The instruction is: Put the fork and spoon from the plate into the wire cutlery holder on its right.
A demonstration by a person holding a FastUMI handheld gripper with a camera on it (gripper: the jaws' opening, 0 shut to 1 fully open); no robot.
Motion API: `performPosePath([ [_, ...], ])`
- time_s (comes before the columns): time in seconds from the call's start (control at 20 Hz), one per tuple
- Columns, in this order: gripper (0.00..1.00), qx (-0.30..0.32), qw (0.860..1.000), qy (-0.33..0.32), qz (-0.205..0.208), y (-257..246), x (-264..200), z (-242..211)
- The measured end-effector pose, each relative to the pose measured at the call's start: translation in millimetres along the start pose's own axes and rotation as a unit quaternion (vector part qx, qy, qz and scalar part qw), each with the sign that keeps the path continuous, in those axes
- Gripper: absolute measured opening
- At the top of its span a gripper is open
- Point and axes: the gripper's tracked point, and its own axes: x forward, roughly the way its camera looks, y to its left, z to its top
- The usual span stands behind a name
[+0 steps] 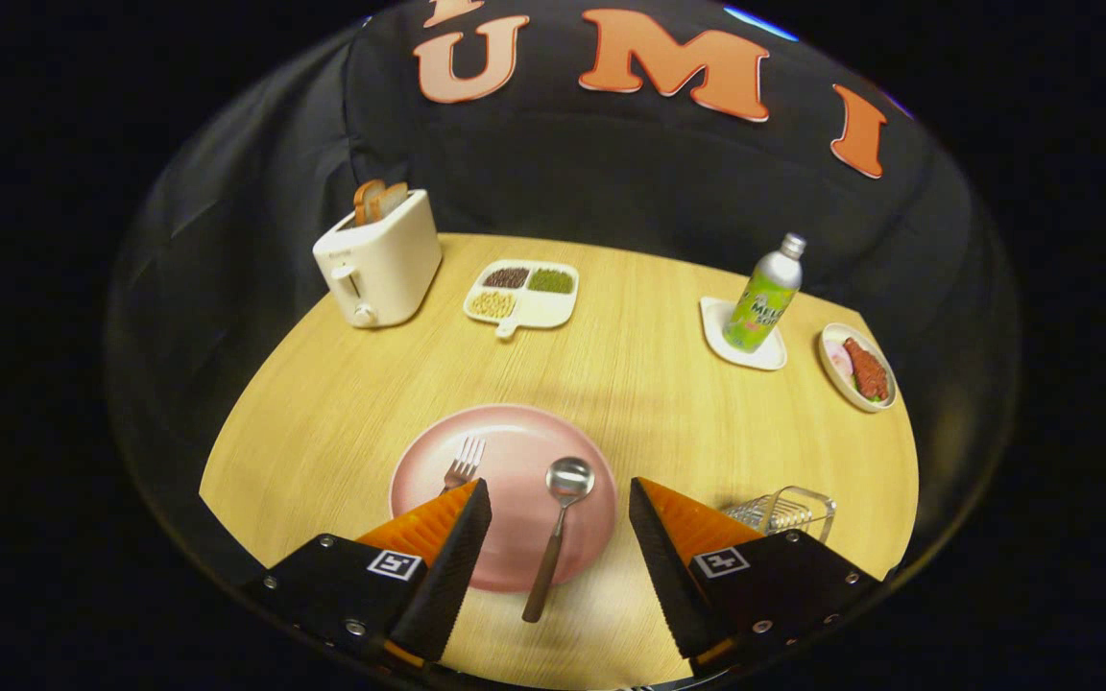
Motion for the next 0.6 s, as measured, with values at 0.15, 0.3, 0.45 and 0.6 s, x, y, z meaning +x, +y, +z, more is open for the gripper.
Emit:
performPosePath([
  [0.15, 0.81, -0.012, 0.999, 0.049, -0.002, 4.6, 13.1, -20.1],
  [0.3, 0.76, -0.014, 0.995, 0.101, -0.002, 4.7, 23.8, -36.6],
  [0.45, 0.66, -0.019, 0.989, 0.145, -0.011, 1.8, 32.7, -53.4],
  [0.6, 0.55, -0.010, 0.984, 0.176, -0.014, 3.7, 40.2, -64.2],
])
